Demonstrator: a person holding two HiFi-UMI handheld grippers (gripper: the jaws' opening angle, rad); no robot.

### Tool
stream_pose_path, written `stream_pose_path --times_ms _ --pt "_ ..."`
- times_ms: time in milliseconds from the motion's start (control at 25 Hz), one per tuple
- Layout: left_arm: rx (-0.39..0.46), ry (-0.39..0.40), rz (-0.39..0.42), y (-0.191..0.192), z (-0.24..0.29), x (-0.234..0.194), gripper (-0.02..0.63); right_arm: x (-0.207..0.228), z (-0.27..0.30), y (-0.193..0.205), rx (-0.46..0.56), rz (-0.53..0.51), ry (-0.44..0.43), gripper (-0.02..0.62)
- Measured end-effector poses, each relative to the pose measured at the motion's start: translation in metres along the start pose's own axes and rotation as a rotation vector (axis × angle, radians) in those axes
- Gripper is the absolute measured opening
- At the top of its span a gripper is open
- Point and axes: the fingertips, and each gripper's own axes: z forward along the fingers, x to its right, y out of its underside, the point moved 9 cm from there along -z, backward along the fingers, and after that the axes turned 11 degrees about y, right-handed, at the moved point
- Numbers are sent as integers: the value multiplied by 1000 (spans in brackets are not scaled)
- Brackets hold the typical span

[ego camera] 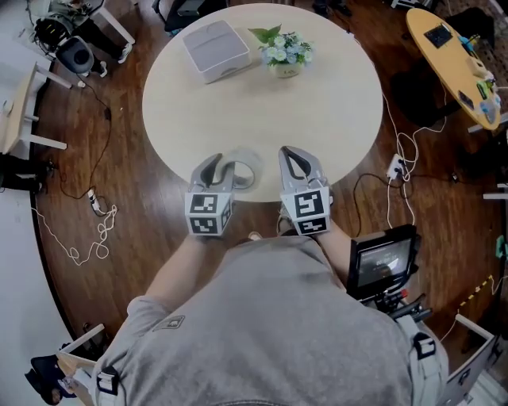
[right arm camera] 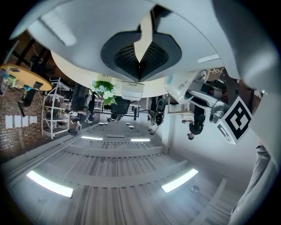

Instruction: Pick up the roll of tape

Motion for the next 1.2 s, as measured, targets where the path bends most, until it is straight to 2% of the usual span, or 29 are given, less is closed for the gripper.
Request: stream_pose_path --times_ms 200,440,800,1200 --pt "9 26 -11 19 -36 6 106 -30 -37 3 -1 -5 32 12" --pt "20 45 -19 34 -66 20 106 -45 -73 9 -4 -1 67 12" --pt "65 16 -47 28 -80 42 106 -34 -94 6 27 -9 39 12" --pt "78 -7 -37 22 -82 57 106 -17 -103 10 43 9 22 12"
